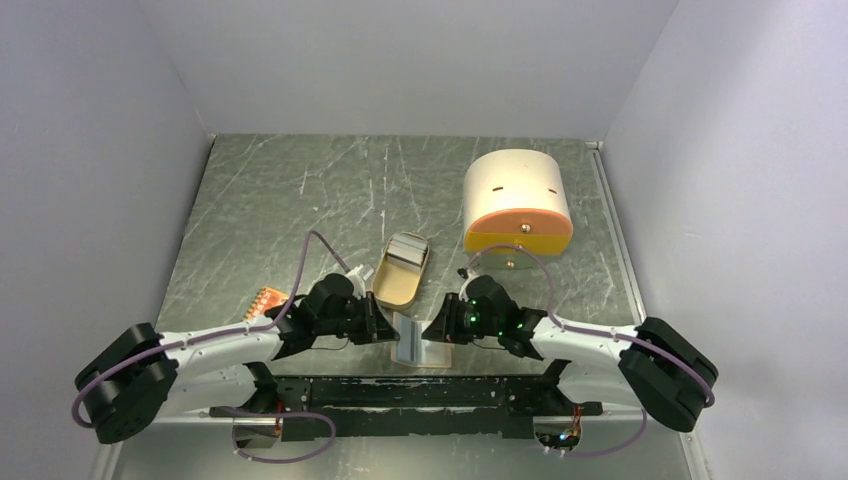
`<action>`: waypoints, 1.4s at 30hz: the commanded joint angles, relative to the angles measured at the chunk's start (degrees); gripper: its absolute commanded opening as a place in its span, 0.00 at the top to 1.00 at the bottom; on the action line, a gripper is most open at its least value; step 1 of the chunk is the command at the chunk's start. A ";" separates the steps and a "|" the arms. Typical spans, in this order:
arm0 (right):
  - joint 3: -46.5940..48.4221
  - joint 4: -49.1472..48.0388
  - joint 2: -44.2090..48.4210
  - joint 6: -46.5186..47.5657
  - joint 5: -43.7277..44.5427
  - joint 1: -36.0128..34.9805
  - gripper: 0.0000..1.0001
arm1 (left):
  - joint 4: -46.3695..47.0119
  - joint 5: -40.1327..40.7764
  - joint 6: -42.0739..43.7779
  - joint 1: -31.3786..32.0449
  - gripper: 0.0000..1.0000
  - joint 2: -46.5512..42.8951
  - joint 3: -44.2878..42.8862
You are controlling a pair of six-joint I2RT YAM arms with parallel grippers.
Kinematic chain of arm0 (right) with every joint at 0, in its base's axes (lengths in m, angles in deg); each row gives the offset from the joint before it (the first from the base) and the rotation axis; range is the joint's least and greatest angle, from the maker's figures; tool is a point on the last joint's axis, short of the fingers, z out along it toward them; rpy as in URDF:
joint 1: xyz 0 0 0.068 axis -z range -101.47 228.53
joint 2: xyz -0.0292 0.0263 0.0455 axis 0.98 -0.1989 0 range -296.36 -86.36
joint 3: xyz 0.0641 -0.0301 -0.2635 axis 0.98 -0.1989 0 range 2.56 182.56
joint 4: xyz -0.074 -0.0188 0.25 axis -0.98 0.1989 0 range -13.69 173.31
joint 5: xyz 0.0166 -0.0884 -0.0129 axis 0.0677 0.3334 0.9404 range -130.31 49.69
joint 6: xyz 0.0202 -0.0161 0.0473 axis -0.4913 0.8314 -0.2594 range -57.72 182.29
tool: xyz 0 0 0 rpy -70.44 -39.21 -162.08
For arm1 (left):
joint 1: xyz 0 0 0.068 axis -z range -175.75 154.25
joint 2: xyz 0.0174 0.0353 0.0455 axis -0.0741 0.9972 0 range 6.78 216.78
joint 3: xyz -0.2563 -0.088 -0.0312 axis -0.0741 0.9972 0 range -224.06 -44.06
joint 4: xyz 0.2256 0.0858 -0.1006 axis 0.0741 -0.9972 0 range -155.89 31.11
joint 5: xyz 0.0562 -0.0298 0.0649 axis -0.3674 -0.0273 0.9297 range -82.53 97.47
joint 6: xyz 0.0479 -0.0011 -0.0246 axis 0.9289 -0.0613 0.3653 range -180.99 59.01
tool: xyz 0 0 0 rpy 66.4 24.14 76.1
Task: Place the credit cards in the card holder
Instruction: Insert the credit card into the card holder.
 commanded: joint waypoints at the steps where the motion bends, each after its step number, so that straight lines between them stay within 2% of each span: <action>1: 2.76 3.31 -0.57 2.81 1.29 -1.03 0.75 | -10.22 3.53 1.63 0.35 0.91 -3.56 -2.82; 6: 3.30 -2.93 -6.91 2.23 0.71 -2.29 0.81 | -6.94 1.21 1.12 0.35 0.91 -4.35 -2.36; 10: 4.42 -4.82 -12.10 2.08 1.18 -4.04 0.83 | 1.42 -1.83 0.08 0.35 0.91 -3.52 -0.28; 15: 3.16 -6.58 -14.30 1.20 1.27 -4.78 0.83 | 10.80 -4.49 -0.37 0.35 0.91 -2.99 2.38; 24: 1.99 -7.06 -13.78 1.15 1.84 -4.82 0.83 | 2.14 0.52 0.54 0.35 0.90 -0.47 1.37; 30: 1.96 -6.91 -13.45 1.21 1.98 -4.91 0.83 | 2.11 0.14 0.96 0.37 0.81 1.54 0.37; 34: 2.40 -6.36 -13.39 1.39 2.35 -5.24 0.83 | 1.54 0.16 1.15 0.35 0.78 1.38 -0.17; 42: 5.21 2.96 -7.97 2.35 6.74 -6.41 0.77 | -3.48 3.40 0.62 0.35 0.77 -2.28 -0.20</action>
